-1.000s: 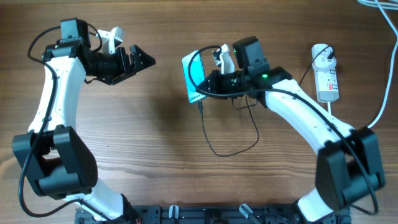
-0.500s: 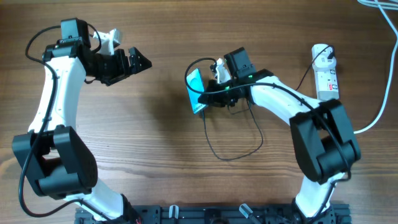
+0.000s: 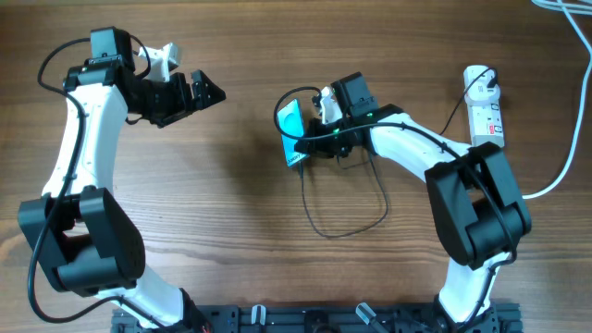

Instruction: Plug charger to phone and switch on socket

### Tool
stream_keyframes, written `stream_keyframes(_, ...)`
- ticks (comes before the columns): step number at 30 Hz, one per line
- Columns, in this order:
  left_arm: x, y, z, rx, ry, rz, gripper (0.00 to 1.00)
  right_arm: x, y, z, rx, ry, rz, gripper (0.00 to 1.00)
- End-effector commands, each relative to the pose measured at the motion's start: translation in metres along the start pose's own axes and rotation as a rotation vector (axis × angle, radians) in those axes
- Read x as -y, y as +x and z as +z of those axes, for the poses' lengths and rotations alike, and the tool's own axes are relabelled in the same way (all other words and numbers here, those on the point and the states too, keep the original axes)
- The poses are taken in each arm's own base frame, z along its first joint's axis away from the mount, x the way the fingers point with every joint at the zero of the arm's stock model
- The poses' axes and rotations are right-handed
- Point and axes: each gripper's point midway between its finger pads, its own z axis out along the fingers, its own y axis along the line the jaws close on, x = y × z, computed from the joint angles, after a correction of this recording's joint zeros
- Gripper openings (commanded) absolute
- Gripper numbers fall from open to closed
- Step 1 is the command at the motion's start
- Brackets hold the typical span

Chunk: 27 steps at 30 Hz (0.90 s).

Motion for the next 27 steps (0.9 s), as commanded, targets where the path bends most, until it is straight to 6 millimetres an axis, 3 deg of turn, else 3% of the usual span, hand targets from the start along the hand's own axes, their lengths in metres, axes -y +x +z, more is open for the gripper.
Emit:
stream_keyframes(1,0.000,-0.001,-0.003,0.008,-0.007,0.007,1.00,0.006,0.006,0.015,-0.003,0.060,-0.036,0.04)
stream_keyframes(12,0.000,-0.001,-0.003,0.008,-0.007,0.007,1.00,-0.001,0.014,0.035,0.041,0.185,-0.130,0.05)
stream_keyframes(17,0.000,-0.001,-0.003,0.008,-0.006,0.007,1.00,-0.001,0.014,0.036,0.040,0.187,-0.133,0.20)
stream_keyframes(27,0.000,-0.001,-0.003,0.008,-0.006,0.007,1.00,0.007,0.010,0.034,0.066,0.238,-0.134,0.23)
